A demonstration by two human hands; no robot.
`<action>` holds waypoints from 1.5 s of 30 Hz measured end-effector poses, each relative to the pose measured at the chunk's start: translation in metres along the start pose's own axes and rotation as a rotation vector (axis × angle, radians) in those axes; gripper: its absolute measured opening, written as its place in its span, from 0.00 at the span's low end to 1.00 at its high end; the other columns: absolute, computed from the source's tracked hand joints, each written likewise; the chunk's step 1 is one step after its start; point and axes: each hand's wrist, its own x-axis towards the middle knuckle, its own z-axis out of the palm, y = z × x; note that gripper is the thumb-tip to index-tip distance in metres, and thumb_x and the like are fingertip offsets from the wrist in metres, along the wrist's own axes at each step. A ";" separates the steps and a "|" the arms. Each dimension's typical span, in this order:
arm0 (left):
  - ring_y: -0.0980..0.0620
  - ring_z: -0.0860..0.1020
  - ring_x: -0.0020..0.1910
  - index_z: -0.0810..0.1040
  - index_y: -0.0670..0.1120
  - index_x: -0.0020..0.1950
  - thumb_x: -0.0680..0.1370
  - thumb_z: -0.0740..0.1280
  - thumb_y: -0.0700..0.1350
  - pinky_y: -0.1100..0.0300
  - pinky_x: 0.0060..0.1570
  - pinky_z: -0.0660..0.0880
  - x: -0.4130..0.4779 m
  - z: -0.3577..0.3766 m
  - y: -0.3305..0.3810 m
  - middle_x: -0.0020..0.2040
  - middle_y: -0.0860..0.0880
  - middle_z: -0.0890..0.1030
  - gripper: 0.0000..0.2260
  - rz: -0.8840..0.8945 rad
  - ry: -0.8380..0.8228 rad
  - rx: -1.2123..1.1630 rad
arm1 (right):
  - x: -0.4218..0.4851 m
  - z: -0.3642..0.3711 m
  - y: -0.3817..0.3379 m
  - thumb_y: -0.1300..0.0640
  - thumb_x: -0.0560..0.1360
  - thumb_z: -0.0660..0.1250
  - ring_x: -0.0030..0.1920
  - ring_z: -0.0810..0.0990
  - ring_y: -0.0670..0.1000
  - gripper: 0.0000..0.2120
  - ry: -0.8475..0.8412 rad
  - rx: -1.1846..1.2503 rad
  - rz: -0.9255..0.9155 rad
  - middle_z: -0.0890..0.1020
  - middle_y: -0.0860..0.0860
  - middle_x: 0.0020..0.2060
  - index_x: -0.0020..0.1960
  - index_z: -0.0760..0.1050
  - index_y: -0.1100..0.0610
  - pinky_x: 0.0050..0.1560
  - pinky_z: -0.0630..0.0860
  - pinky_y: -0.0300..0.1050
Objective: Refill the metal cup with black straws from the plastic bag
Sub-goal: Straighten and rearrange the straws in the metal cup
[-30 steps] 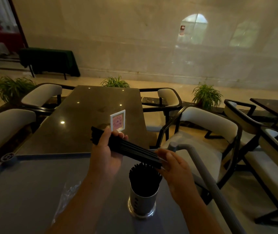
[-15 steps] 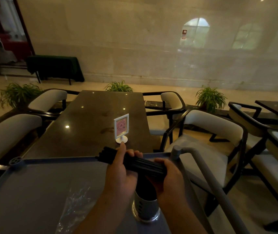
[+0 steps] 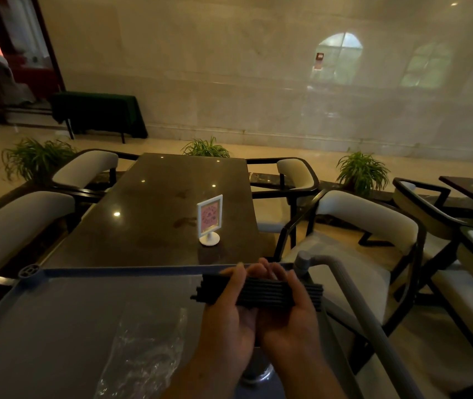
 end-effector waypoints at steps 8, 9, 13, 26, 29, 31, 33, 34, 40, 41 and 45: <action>0.48 0.87 0.37 0.82 0.39 0.45 0.78 0.65 0.43 0.57 0.34 0.81 0.014 -0.031 0.012 0.41 0.40 0.86 0.09 -0.048 0.171 0.214 | -0.004 0.014 -0.033 0.58 0.70 0.67 0.37 0.81 0.53 0.06 -0.041 -0.303 -0.357 0.77 0.55 0.33 0.45 0.73 0.58 0.53 0.79 0.55; 0.48 0.86 0.35 0.83 0.40 0.42 0.78 0.65 0.45 0.56 0.34 0.79 0.013 -0.033 0.008 0.39 0.41 0.86 0.11 -0.092 0.179 0.244 | -0.003 0.015 -0.034 0.57 0.70 0.69 0.35 0.80 0.52 0.07 -0.070 -0.400 -0.392 0.77 0.53 0.31 0.45 0.73 0.57 0.49 0.80 0.53; 0.43 0.84 0.30 0.84 0.41 0.39 0.76 0.67 0.54 0.54 0.31 0.79 -0.004 -0.040 -0.012 0.36 0.39 0.85 0.17 -0.291 0.219 0.181 | -0.006 0.016 -0.026 0.52 0.70 0.72 0.35 0.80 0.50 0.04 -0.184 -0.730 -0.418 0.78 0.51 0.31 0.42 0.78 0.50 0.44 0.80 0.48; 0.45 0.81 0.21 0.81 0.39 0.48 0.79 0.66 0.46 0.60 0.17 0.76 -0.008 -0.051 -0.029 0.28 0.40 0.83 0.11 -0.333 0.376 0.074 | -0.009 -0.001 -0.024 0.44 0.68 0.75 0.43 0.85 0.54 0.20 -0.238 -0.978 -0.441 0.82 0.54 0.39 0.56 0.77 0.50 0.45 0.81 0.46; 0.46 0.80 0.21 0.81 0.39 0.49 0.79 0.66 0.46 0.60 0.18 0.76 -0.010 -0.054 -0.035 0.28 0.39 0.82 0.10 -0.321 0.382 0.127 | -0.010 -0.001 -0.027 0.43 0.70 0.73 0.38 0.82 0.52 0.13 -0.235 -1.015 -0.477 0.81 0.53 0.34 0.45 0.78 0.52 0.47 0.80 0.50; 0.45 0.79 0.21 0.79 0.38 0.52 0.80 0.65 0.45 0.59 0.19 0.76 -0.011 -0.056 -0.041 0.28 0.39 0.81 0.10 -0.330 0.374 0.153 | -0.012 -0.003 -0.027 0.47 0.72 0.70 0.37 0.81 0.52 0.09 -0.204 -0.999 -0.484 0.79 0.52 0.33 0.42 0.76 0.52 0.48 0.79 0.50; 0.45 0.79 0.21 0.78 0.37 0.53 0.81 0.65 0.44 0.59 0.19 0.77 -0.010 -0.057 -0.044 0.29 0.38 0.82 0.10 -0.329 0.371 0.178 | -0.012 -0.002 -0.033 0.53 0.74 0.68 0.35 0.78 0.51 0.06 -0.160 -0.921 -0.495 0.78 0.52 0.31 0.40 0.75 0.53 0.46 0.77 0.50; 0.44 0.79 0.21 0.77 0.37 0.51 0.81 0.65 0.43 0.59 0.19 0.77 -0.010 -0.057 -0.043 0.30 0.38 0.82 0.09 -0.319 0.369 0.195 | -0.011 -0.001 -0.038 0.54 0.75 0.68 0.33 0.77 0.50 0.06 -0.140 -0.851 -0.486 0.77 0.52 0.31 0.40 0.75 0.53 0.45 0.77 0.50; 0.49 0.79 0.22 0.78 0.36 0.43 0.82 0.61 0.41 0.61 0.20 0.75 -0.005 -0.065 -0.030 0.29 0.40 0.81 0.13 -0.180 0.285 0.421 | 0.001 0.002 -0.083 0.55 0.73 0.67 0.31 0.75 0.47 0.05 -0.091 -0.529 -0.496 0.74 0.49 0.29 0.42 0.73 0.55 0.39 0.76 0.46; 0.49 0.78 0.23 0.79 0.36 0.45 0.82 0.61 0.40 0.61 0.20 0.74 -0.004 -0.067 -0.028 0.30 0.41 0.81 0.12 -0.160 0.250 0.491 | 0.004 0.002 -0.088 0.55 0.74 0.67 0.31 0.74 0.47 0.04 -0.082 -0.519 -0.519 0.74 0.49 0.30 0.41 0.74 0.54 0.41 0.74 0.48; 0.49 0.76 0.26 0.79 0.41 0.54 0.80 0.61 0.32 0.60 0.26 0.74 0.000 -0.079 -0.027 0.34 0.42 0.81 0.09 -0.095 0.151 0.890 | 0.018 -0.005 -0.088 0.56 0.75 0.66 0.33 0.75 0.48 0.05 -0.051 -0.627 -0.596 0.75 0.50 0.30 0.39 0.76 0.52 0.43 0.74 0.50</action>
